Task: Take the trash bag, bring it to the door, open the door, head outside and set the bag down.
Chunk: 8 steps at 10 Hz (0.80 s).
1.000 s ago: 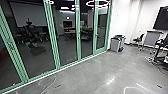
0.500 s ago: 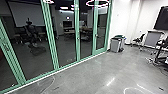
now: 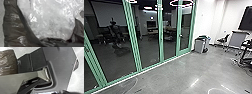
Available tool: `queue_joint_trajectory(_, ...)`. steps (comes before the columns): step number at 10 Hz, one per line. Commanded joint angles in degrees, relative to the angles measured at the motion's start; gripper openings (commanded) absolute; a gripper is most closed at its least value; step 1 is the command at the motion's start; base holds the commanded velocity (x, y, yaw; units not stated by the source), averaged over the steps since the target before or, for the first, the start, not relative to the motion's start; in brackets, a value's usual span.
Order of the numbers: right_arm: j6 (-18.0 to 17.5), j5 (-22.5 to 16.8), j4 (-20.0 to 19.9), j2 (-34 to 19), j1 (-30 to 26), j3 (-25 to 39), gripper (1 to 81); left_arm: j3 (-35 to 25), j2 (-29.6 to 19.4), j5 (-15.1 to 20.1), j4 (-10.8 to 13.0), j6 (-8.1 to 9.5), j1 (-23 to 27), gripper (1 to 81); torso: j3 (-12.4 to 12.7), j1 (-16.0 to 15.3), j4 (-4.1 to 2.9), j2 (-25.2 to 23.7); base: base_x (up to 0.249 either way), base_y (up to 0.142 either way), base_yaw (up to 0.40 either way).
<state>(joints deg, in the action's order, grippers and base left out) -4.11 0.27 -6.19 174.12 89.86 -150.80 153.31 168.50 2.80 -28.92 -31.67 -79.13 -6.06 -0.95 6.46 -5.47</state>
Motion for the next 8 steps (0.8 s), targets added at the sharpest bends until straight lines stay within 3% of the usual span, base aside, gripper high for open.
queue_joint_trajectory(1,0.2,-3.6,0.2,0.2,-2.4,0.5,81.1,0.0,-0.5,3.5,0.2,-0.41,3.8,1.0,0.0,0.0,0.00,0.0,0.133,-0.060,0.000)
queue_joint_trajectory(8,0.2,-3.6,0.2,0.2,-2.4,0.5,81.1,0.0,-0.5,3.5,0.2,-0.41,3.8,1.0,0.0,0.0,0.00,0.0,0.132,-0.009,0.000)
